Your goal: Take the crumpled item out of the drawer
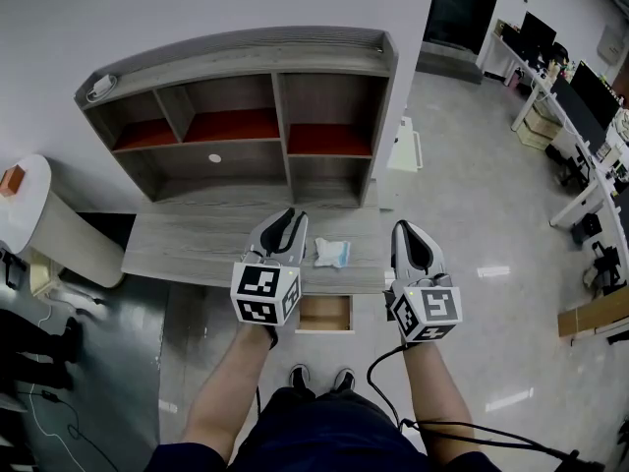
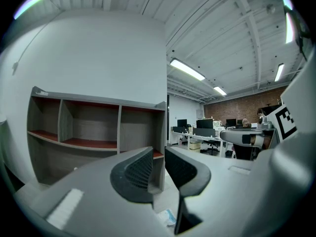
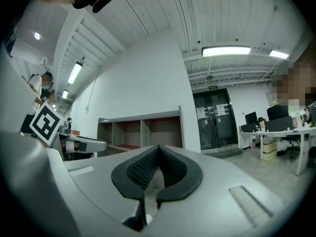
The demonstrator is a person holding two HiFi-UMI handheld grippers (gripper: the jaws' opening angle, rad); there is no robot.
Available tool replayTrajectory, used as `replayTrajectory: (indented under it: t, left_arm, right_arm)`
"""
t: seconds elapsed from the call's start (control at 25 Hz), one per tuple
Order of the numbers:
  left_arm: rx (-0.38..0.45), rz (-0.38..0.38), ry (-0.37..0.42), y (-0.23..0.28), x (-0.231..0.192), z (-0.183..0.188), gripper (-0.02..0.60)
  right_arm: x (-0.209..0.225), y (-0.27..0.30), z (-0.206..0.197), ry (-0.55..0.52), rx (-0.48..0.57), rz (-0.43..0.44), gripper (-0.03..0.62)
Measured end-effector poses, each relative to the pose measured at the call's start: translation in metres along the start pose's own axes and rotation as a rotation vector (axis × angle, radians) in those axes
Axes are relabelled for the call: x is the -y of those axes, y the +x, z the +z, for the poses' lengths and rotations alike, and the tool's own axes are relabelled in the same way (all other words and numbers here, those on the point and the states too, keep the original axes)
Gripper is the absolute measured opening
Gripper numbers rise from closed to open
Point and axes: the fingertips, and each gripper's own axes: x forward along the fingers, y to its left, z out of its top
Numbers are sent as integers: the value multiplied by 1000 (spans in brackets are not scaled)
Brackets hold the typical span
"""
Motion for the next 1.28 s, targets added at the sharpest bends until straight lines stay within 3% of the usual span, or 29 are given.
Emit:
replayTrajectory:
  t: [1.28]
  left_arm:
    - [-12, 5, 10, -2, -6, -4, 75]
  right_arm:
    - [-6, 0, 0, -11, -3, 9, 5]
